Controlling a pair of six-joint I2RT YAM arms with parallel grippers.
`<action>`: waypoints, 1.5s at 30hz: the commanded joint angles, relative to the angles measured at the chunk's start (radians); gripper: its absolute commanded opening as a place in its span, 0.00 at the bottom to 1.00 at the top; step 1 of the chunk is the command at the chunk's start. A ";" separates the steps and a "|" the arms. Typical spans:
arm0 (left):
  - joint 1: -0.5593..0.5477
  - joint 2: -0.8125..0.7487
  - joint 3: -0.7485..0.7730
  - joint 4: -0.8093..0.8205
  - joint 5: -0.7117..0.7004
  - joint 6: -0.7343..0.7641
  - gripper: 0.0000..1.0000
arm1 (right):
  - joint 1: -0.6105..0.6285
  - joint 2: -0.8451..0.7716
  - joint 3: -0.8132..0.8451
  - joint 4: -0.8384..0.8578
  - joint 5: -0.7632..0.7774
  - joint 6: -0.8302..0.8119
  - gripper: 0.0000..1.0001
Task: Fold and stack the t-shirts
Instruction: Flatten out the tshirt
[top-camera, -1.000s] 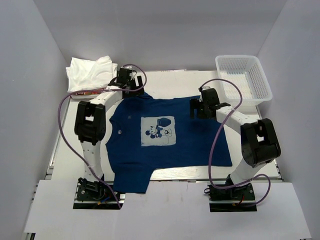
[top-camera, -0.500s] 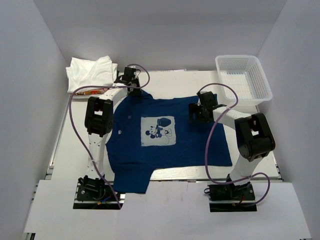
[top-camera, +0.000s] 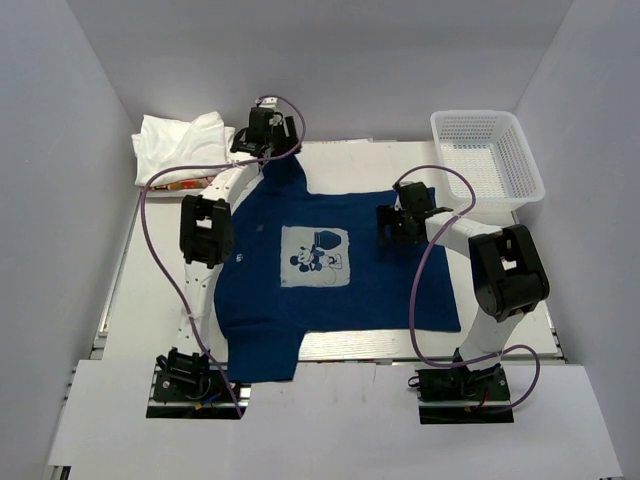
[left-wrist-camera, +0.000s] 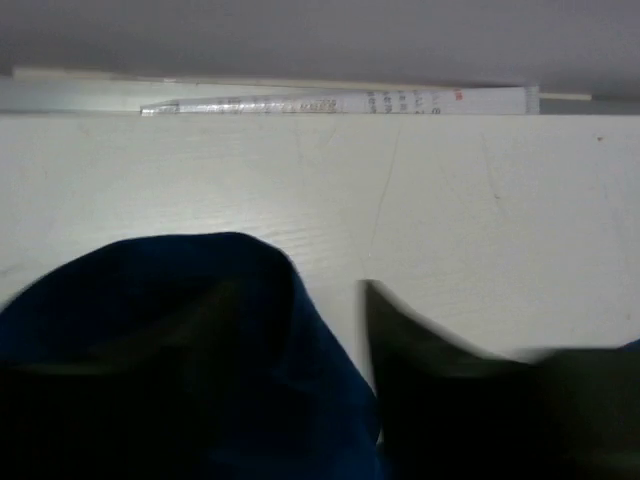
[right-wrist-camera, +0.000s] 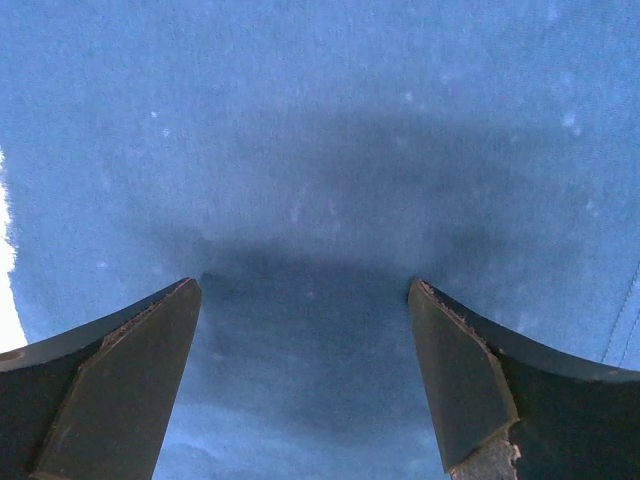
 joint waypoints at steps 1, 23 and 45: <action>0.000 0.057 0.093 -0.028 0.042 0.015 0.96 | -0.002 0.024 0.032 -0.029 -0.009 -0.007 0.90; -0.029 -0.638 -0.985 0.070 -0.003 -0.075 1.00 | -0.019 -0.008 0.115 -0.097 0.097 0.096 0.90; 0.033 -0.017 -0.214 -0.259 -0.137 -0.043 1.00 | -0.091 0.415 0.551 -0.176 0.065 0.030 0.90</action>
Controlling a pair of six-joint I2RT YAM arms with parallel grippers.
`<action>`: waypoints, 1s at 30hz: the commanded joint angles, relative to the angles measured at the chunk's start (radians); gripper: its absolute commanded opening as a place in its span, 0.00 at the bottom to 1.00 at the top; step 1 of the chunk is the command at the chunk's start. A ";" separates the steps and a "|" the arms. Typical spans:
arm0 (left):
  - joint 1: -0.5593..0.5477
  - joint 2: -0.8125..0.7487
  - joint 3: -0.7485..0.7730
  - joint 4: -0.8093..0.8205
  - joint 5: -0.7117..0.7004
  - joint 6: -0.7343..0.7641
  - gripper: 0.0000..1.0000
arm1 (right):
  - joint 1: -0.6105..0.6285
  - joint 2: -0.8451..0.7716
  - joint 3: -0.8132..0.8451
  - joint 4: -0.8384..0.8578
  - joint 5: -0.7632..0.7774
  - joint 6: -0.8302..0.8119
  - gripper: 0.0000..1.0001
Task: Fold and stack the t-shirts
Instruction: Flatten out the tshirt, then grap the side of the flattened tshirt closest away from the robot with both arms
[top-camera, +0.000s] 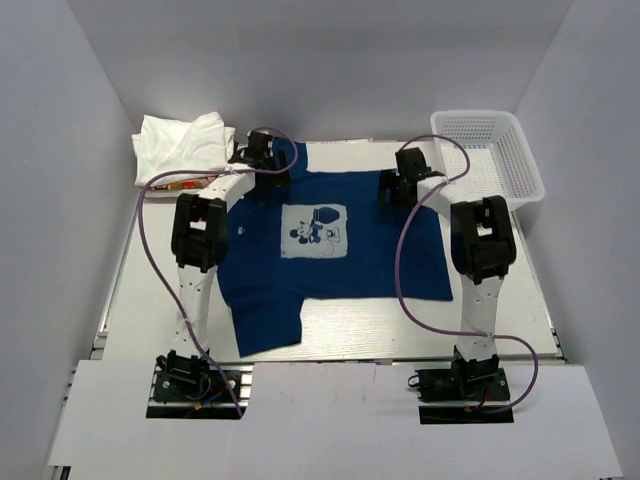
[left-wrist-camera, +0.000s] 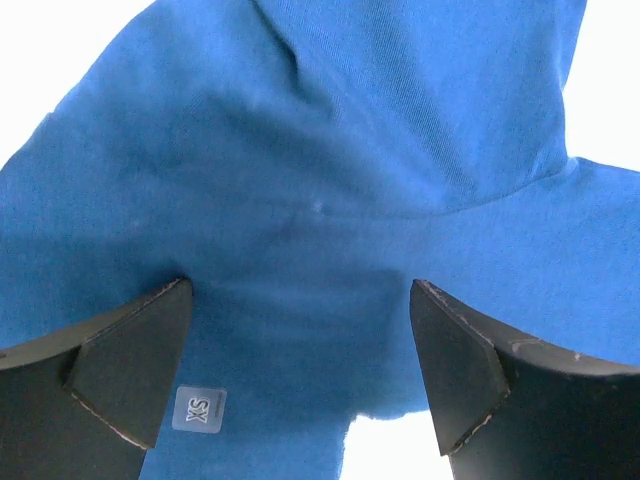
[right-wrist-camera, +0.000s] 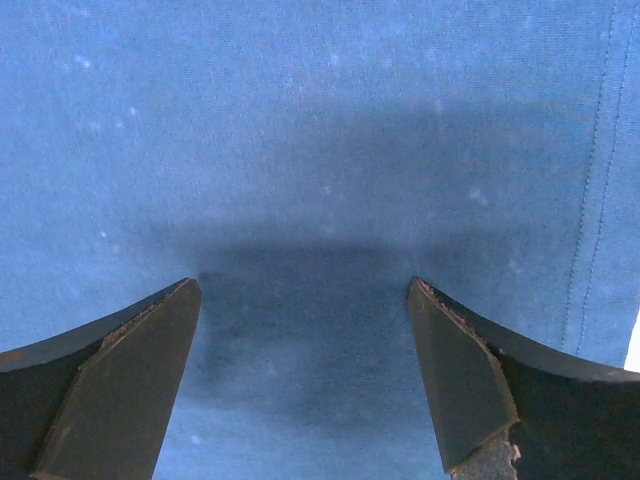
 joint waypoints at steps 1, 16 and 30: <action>0.034 0.132 0.159 -0.117 0.021 0.024 1.00 | -0.019 0.091 0.123 -0.058 -0.022 -0.028 0.90; -0.003 -0.316 -0.190 -0.069 0.028 0.035 1.00 | 0.017 -0.220 -0.060 0.021 -0.029 -0.086 0.90; -0.058 -1.277 -1.269 -0.284 0.051 -0.422 1.00 | 0.054 -0.834 -0.747 0.124 0.081 0.302 0.90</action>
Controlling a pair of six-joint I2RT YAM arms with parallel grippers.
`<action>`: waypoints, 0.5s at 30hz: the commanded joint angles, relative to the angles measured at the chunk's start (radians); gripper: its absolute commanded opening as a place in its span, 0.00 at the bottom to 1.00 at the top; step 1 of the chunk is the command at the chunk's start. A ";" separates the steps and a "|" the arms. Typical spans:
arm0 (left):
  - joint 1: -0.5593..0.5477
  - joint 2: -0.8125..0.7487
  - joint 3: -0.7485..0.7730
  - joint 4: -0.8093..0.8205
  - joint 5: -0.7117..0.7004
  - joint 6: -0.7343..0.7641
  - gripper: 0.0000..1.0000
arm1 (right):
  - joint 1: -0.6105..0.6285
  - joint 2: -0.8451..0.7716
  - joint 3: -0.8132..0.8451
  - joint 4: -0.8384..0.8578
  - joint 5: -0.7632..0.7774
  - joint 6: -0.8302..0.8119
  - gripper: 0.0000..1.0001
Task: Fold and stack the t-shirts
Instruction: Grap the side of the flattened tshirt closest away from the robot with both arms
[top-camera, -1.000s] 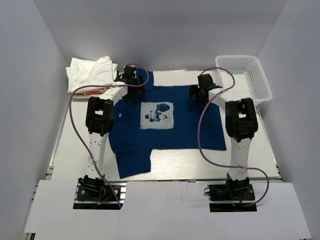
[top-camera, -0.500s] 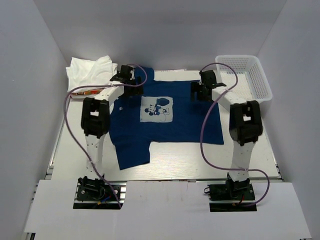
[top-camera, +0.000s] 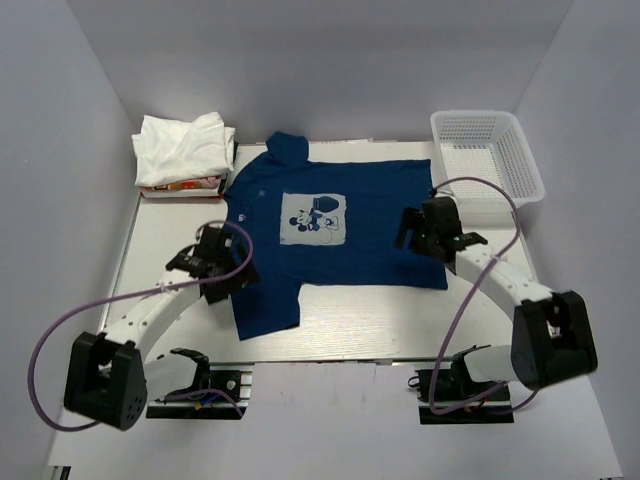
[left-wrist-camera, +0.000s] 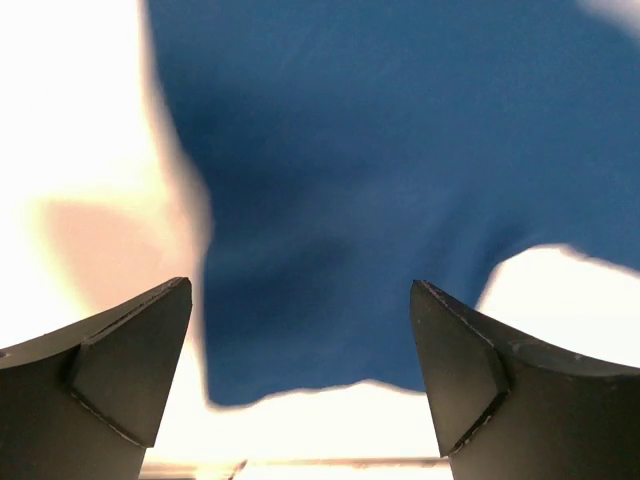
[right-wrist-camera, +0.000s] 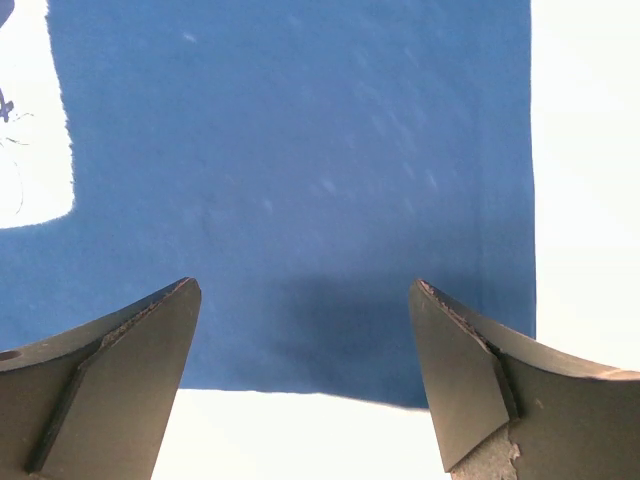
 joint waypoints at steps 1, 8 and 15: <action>-0.006 -0.131 -0.126 -0.125 0.086 -0.136 1.00 | -0.006 -0.122 -0.089 0.042 0.061 0.186 0.90; -0.025 -0.154 -0.247 -0.130 0.191 -0.189 0.95 | -0.020 -0.175 -0.160 -0.046 0.152 0.269 0.90; -0.036 -0.044 -0.277 -0.099 0.223 -0.178 0.54 | -0.043 -0.099 -0.130 -0.156 0.232 0.304 0.90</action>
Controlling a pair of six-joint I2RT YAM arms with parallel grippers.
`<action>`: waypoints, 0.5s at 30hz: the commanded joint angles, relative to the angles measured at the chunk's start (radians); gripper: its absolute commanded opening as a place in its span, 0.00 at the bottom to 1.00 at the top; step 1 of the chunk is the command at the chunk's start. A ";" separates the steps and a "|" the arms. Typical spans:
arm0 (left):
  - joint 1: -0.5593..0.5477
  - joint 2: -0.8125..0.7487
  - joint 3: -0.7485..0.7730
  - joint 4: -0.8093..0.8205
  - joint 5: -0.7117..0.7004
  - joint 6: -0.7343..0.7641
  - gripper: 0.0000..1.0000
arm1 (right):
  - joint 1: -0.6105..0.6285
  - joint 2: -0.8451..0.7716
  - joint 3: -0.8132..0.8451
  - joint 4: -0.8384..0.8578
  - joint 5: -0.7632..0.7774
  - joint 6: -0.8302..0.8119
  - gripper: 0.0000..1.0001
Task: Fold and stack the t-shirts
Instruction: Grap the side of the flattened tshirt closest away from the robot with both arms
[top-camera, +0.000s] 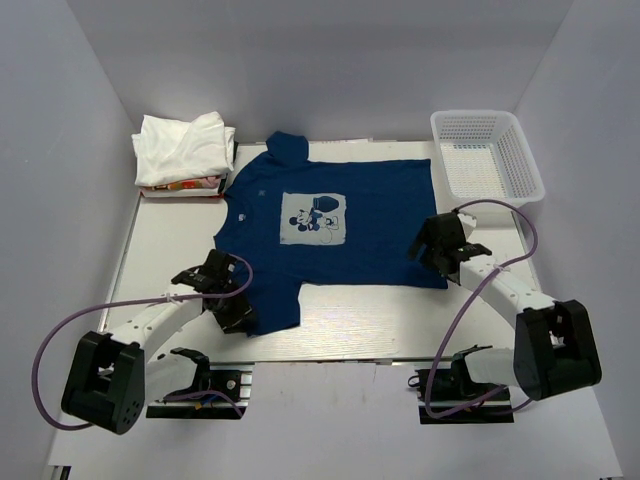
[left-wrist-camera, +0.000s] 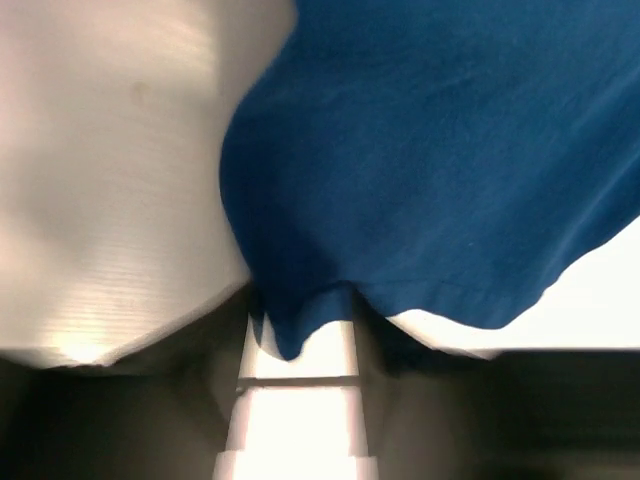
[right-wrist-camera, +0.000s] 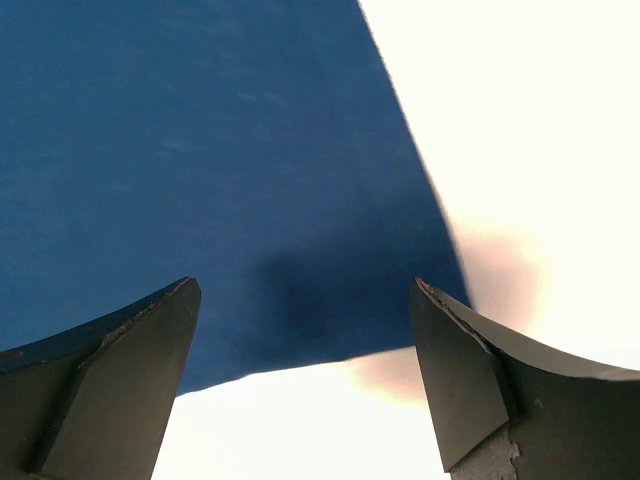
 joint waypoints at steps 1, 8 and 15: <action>-0.010 0.028 -0.042 0.023 0.033 0.005 0.41 | -0.020 0.029 0.021 -0.065 0.065 0.044 0.90; -0.019 0.007 -0.010 0.014 0.048 0.039 0.00 | -0.052 0.023 -0.011 -0.111 0.039 0.023 0.90; -0.019 -0.021 0.062 0.015 0.066 0.066 0.00 | -0.083 0.044 -0.059 -0.044 -0.031 -0.014 0.84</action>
